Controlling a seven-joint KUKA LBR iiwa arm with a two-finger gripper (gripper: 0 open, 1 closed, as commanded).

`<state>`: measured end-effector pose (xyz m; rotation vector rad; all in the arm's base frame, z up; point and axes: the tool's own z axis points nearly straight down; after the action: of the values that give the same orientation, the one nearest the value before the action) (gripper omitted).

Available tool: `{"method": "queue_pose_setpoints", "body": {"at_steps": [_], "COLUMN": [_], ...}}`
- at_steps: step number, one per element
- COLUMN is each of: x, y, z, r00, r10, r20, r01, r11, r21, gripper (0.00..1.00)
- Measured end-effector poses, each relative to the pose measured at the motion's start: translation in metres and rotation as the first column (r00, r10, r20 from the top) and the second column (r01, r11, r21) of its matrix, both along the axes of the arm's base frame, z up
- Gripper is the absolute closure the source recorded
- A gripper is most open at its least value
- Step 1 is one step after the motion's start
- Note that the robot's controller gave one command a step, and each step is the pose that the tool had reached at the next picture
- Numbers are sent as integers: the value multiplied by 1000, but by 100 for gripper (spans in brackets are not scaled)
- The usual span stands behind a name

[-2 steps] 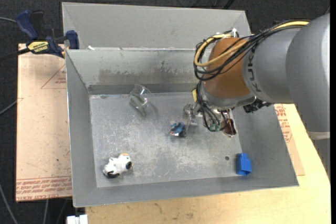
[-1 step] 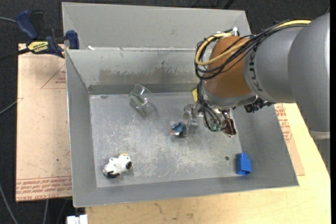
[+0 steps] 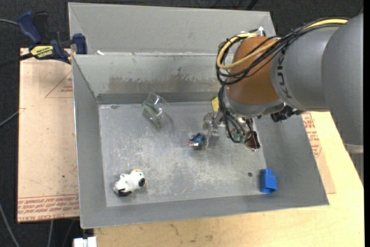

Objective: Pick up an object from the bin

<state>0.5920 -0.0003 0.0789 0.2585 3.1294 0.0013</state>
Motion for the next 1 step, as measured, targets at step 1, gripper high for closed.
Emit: {"method": "queue_pose_setpoints", "body": {"at_steps": [1], "x": [-1], "y": [0], "z": [12], "r00": [1000], "r10": [0], "r20": [-5], "r01": [0], "r11": [1000], "r21": [0], "gripper": [100]}}
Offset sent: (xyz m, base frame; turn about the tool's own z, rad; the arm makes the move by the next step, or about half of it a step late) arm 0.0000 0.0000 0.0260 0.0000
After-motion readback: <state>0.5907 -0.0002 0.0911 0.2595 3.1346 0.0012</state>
